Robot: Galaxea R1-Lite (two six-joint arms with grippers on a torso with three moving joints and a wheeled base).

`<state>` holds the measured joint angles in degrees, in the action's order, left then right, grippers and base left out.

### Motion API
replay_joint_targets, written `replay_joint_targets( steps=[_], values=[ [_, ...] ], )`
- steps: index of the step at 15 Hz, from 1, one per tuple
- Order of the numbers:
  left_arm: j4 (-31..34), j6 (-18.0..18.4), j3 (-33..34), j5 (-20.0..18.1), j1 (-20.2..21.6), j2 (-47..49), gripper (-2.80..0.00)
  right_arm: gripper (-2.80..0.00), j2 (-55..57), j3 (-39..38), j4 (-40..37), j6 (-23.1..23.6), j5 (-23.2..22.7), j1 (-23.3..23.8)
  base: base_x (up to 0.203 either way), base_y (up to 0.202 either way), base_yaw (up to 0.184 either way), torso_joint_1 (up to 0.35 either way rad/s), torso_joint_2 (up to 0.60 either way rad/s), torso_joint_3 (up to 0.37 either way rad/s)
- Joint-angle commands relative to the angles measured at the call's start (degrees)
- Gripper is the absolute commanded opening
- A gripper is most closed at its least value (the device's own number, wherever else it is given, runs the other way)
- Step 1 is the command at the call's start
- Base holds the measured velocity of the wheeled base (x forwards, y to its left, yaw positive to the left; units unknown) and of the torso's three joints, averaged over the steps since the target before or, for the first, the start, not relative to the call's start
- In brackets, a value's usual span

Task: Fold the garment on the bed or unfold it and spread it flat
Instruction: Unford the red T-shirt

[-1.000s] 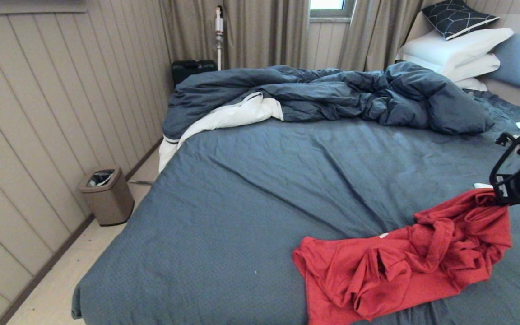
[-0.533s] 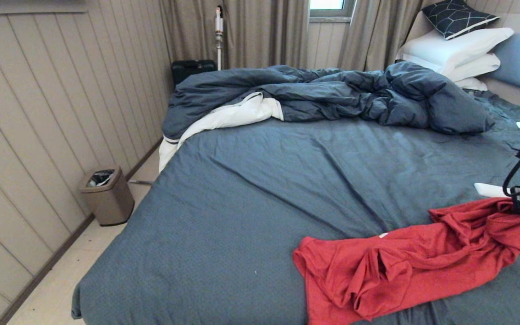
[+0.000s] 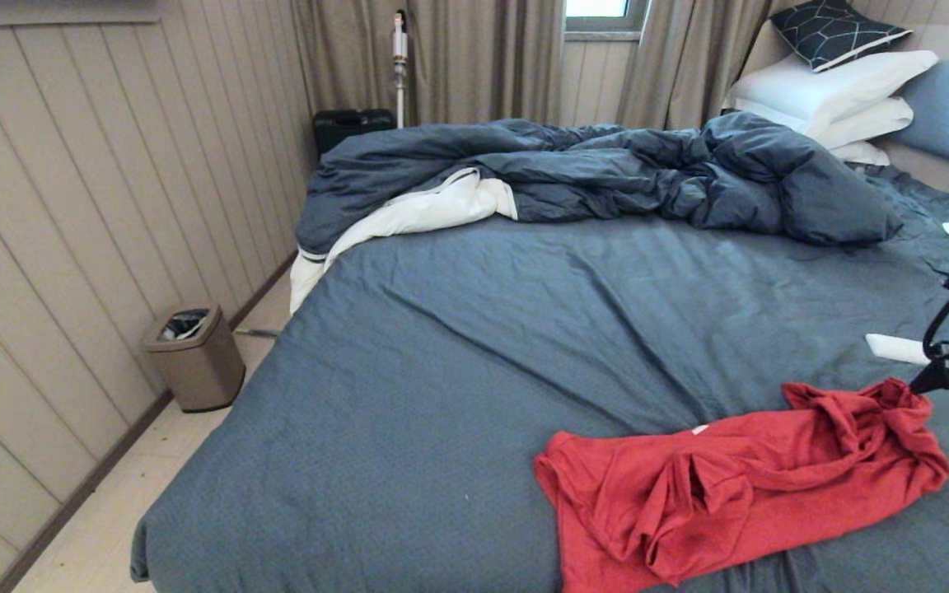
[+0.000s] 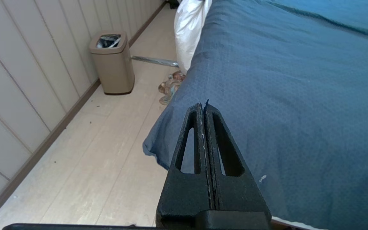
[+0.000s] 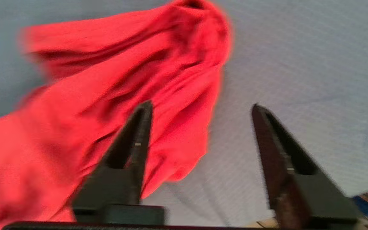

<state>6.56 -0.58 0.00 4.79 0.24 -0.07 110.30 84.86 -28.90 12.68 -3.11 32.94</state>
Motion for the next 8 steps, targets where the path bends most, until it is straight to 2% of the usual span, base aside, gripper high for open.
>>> replay_joint_targets(
  steps=[1, 2, 5, 8],
  values=[
    [0.0, 0.0, 0.0, 0.0, 0.0, 0.1, -2.80, 0.00, -5.4, -1.1, -1.5, -0.2, -3.4, -0.1, 0.000, 0.000, 0.000, 0.000, 0.00, 0.000],
    [0.0, 0.0, 0.0, 0.0, 0.0, 0.1, -2.80, -2.80, -8.2, -2.0, -3.2, -0.5, -6.1, -0.1, 0.000, 0.000, 0.000, 0.000, 0.00, 0.000],
    [0.0, 0.0, 0.0, 0.0, 0.0, 0.1, -2.80, -2.80, -19.6, -6.3, -8.1, -0.6, -14.3, -0.6, 0.000, 0.000, 0.000, 0.000, 0.00, 0.000],
    [0.0, 0.1, 0.0, 0.0, 0.0, 0.1, -2.80, -2.80, -29.6, -15.6, -10.8, -0.3, -20.5, -2.4, 0.000, 0.000, 0.000, 0.000, 0.00, 0.000]
  ],
)
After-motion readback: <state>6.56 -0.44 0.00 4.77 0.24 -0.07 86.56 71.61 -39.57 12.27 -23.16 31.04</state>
